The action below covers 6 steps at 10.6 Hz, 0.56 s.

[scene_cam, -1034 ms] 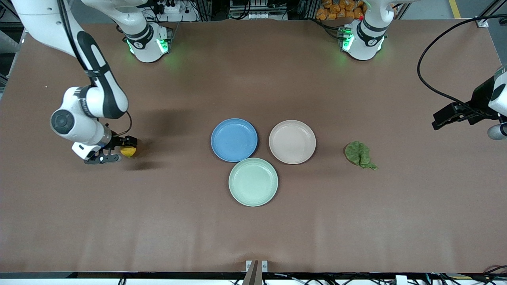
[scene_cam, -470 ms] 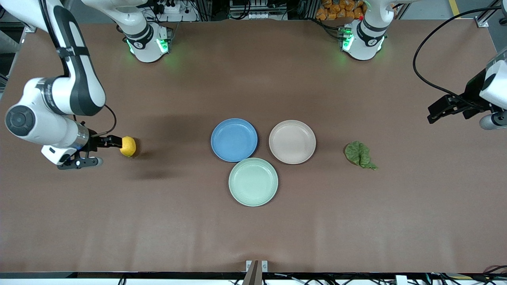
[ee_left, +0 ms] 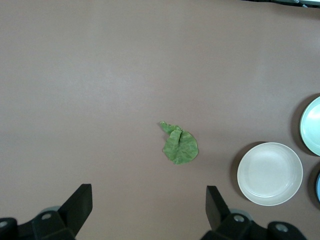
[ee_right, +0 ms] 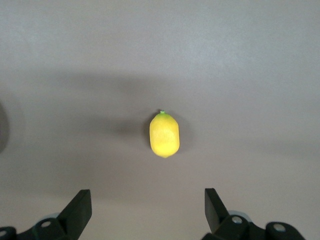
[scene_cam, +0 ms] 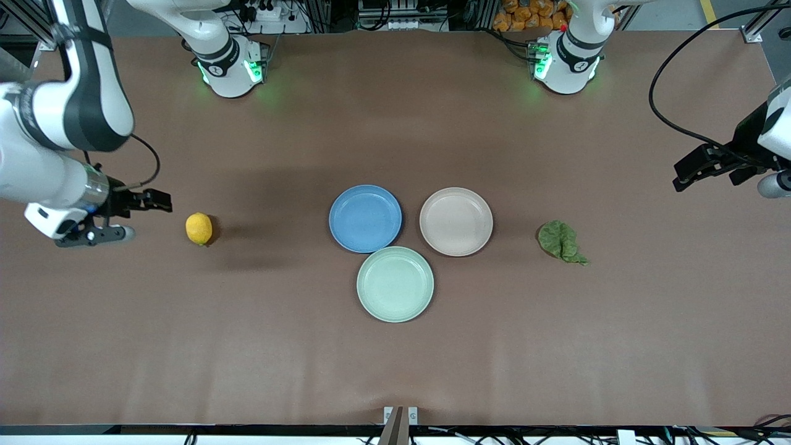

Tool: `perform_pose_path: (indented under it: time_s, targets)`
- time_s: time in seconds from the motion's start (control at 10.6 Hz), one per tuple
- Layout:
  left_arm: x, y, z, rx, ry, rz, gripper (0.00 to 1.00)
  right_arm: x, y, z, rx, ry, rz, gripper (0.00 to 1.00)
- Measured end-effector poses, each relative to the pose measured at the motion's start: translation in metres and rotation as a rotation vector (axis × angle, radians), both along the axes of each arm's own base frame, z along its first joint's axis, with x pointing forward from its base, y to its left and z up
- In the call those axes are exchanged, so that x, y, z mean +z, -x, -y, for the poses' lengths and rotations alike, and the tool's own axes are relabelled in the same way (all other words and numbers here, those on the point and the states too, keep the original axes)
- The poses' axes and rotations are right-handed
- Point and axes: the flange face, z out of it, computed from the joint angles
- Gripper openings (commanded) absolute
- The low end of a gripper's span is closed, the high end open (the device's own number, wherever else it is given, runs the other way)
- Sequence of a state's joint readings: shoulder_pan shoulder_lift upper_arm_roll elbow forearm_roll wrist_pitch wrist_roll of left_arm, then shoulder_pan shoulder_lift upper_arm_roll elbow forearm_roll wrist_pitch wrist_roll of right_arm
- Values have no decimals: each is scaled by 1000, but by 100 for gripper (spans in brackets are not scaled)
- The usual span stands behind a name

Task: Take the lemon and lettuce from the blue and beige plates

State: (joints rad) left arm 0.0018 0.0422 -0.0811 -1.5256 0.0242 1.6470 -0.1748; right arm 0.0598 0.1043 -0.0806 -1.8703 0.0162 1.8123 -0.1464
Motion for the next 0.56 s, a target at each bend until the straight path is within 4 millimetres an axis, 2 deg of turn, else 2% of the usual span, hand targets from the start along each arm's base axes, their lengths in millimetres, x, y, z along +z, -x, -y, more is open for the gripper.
perform_pose_path:
  time_s: [0.38,0.56]
  targets:
    - [-2,2,-1,-65,-7,-24,100,83,35,6,-7,-11,11,100]
    - [0,3,-3,-86,-8,-27,100,121,43,10,-13,-11,23,100]
